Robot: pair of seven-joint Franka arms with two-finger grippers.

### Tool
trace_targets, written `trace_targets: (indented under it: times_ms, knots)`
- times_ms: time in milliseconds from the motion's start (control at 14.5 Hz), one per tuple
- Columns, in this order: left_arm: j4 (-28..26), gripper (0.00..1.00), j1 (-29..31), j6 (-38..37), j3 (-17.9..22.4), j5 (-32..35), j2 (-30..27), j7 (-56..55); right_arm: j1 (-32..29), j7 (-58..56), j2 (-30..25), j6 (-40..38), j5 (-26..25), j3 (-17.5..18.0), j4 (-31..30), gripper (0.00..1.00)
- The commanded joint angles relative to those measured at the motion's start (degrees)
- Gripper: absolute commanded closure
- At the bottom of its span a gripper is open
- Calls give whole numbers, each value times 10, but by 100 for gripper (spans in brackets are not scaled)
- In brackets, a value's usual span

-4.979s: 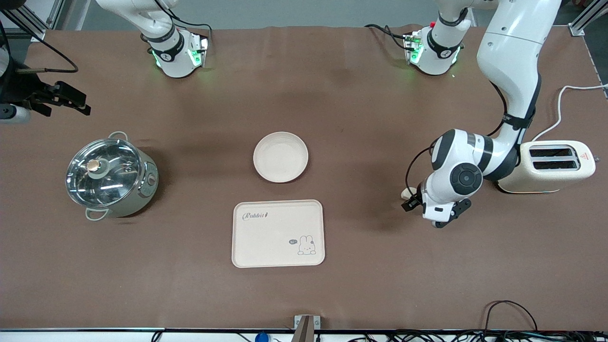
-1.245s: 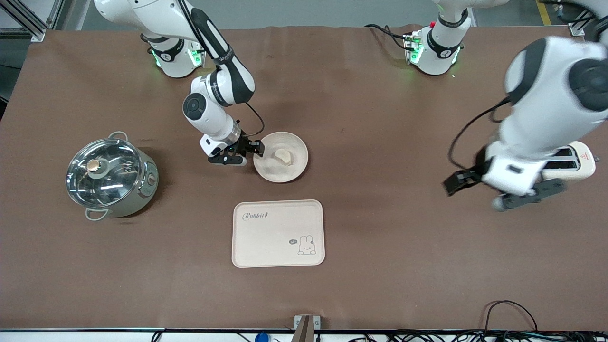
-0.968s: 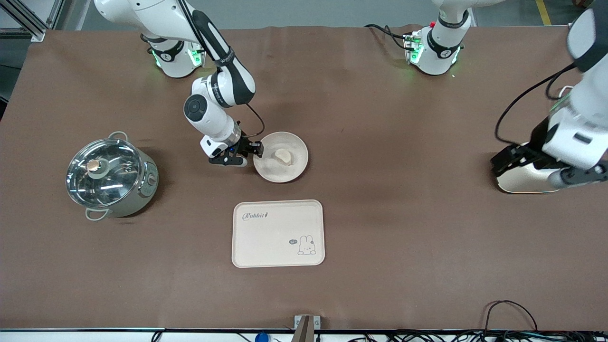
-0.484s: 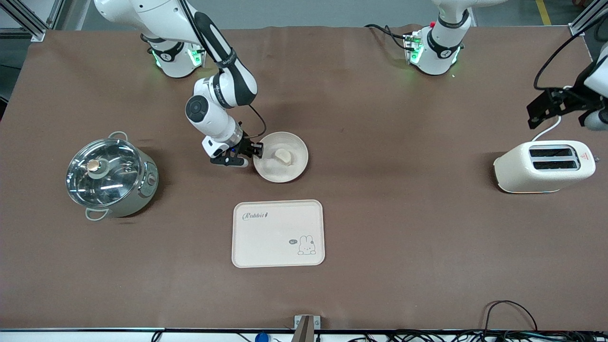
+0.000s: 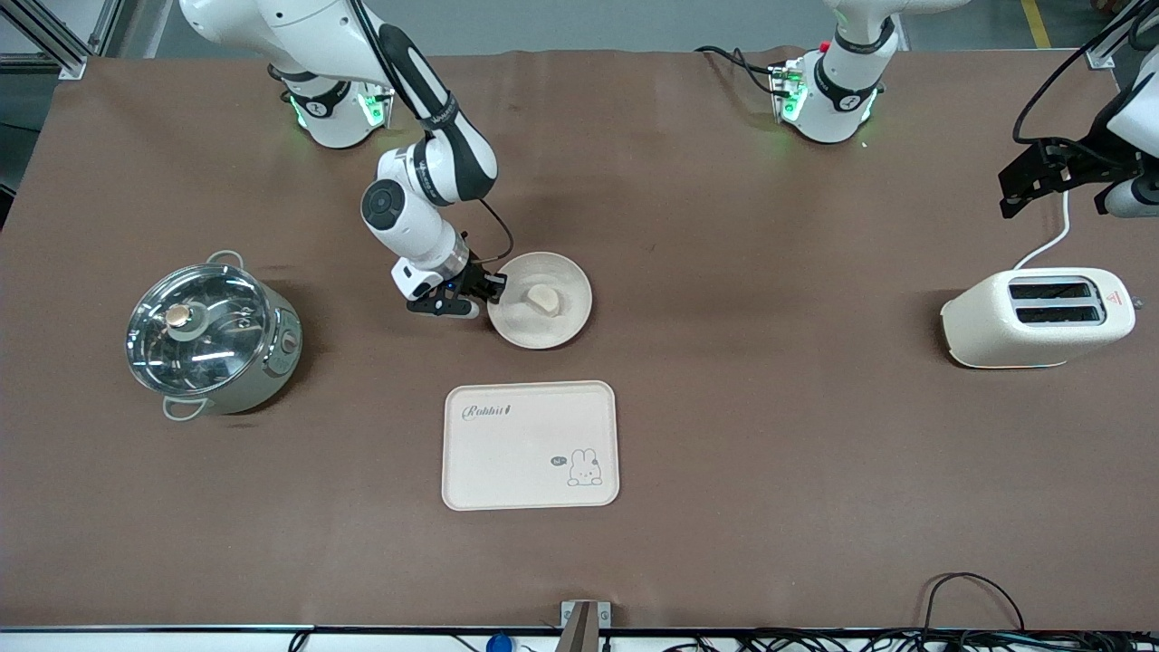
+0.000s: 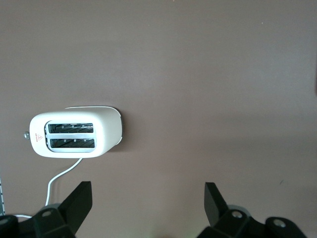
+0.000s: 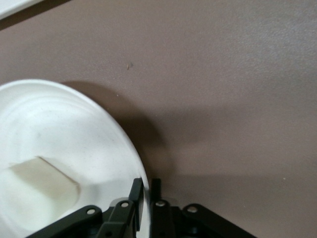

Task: Place bun in plate and plate on tray
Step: 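Close the right gripper on the plate rim, then slide the plate with the bun onto the tray with the right gripper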

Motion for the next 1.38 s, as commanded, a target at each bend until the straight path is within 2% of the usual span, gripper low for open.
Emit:
trace_targets:
  times_ms: [0, 277, 484, 830, 968, 1106, 1314]
  knots:
    - [-11, 0, 0, -1, 4, -8, -12, 8, 7, -6, 9, 13, 17, 1, 4, 97]
    - [-12, 0, 0, -2, 4, -8, -11, 8, 7, -3, 5, 12, 19, 7, 6, 100]
    - [-11, 0, 0, -2, 4, -8, -11, 8, 6, -6, -1, 5, 52, 7, 25, 100]
    - [-7, 0, 1, -1, 5, -7, -11, 8, -15, -6, -11, -29, 64, 8, 54, 100]
    - [-6, 0, 1, -1, 5, -7, -11, 8, -28, -7, -10, -43, 77, 8, 85, 100]
    - [-6, 0, 1, 0, 5, -7, -11, 8, -65, -19, -2, -79, 77, 7, 142, 100]
    - [-7, 0, 1, 5, 5, -8, -7, 8, -111, -36, 53, -83, 77, 7, 216, 100]
